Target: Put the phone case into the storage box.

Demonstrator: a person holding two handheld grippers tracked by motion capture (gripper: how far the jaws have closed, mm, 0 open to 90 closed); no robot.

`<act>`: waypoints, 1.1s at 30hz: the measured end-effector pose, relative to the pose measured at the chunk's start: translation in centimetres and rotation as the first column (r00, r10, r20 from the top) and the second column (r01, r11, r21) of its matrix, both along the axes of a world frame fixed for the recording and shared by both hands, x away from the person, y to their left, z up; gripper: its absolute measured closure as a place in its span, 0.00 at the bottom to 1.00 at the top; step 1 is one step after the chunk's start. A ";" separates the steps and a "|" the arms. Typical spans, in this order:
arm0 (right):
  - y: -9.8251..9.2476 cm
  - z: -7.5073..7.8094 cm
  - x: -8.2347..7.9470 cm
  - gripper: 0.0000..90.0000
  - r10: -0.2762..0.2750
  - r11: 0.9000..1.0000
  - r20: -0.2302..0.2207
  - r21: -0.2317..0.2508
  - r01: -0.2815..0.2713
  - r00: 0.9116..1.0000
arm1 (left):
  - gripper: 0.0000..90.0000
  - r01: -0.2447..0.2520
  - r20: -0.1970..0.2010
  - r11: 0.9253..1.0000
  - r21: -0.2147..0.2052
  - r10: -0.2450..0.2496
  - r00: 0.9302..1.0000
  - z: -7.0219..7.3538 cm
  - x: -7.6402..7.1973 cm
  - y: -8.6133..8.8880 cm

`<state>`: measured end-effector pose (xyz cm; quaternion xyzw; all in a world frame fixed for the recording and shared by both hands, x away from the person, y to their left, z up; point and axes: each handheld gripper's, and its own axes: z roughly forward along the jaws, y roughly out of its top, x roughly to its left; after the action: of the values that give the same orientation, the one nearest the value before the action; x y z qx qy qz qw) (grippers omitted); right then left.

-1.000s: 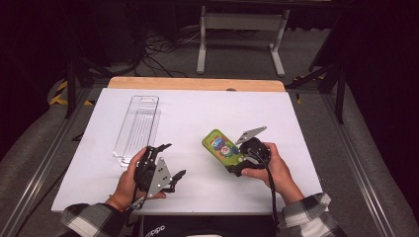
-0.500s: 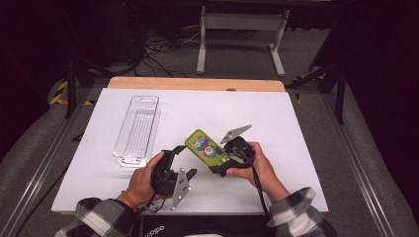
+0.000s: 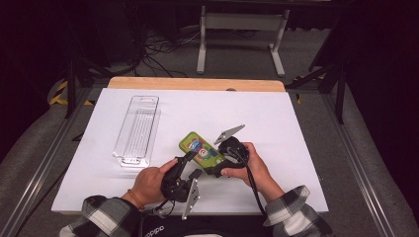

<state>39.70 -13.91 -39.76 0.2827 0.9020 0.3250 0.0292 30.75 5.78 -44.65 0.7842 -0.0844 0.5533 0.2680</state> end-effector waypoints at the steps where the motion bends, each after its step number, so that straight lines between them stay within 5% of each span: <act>1: 0.0 0.0 0.0 0.19 0.000 1.000 0.001 0.000 0.000 1.000 | 0.34 -0.007 0.000 1.000 0.007 0.007 1.000 -0.1 -0.1 -0.1; 8: -0.1 0.1 0.0 0.19 -0.001 1.000 -0.006 0.007 0.001 1.000 | 0.57 -0.021 0.075 0.995 0.099 0.014 0.997 -0.9 -0.3 -0.8; 11: 0.1 0.1 -0.2 0.19 0.012 1.000 -0.007 0.002 -0.012 1.000 | 0.63 -0.039 0.109 0.987 0.156 0.022 0.994 -1.3 -0.3 -1.1; 13: 0.3 0.1 -0.2 0.19 0.019 1.000 -0.010 -0.003 -0.019 1.000 | 0.68 -0.022 0.101 0.990 0.142 0.008 0.995 -1.7 -0.3 -1.3; 18: 0.4 0.0 -0.2 0.18 0.018 1.000 -0.011 -0.005 -0.018 1.000 | 0.80 -0.025 0.134 0.981 0.192 -0.001 0.991 -1.8 -0.3 -1.4; 30: 0.4 0.0 -0.3 0.17 -0.003 1.000 -0.018 0.026 0.003 1.000 | 0.86 -0.037 0.173 0.968 0.248 -0.007 0.985 -1.8 -0.4 -1.6; 33: 0.3 0.1 -0.3 0.17 -0.006 0.999 -0.024 0.036 0.007 1.000 | 0.87 -0.044 0.157 0.971 0.233 0.007 0.988 -1.8 -0.5 -1.5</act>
<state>39.42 -13.64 -39.68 0.2898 0.8955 0.3376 0.0142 30.27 4.30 -46.40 0.7660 -0.1602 0.6021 0.1585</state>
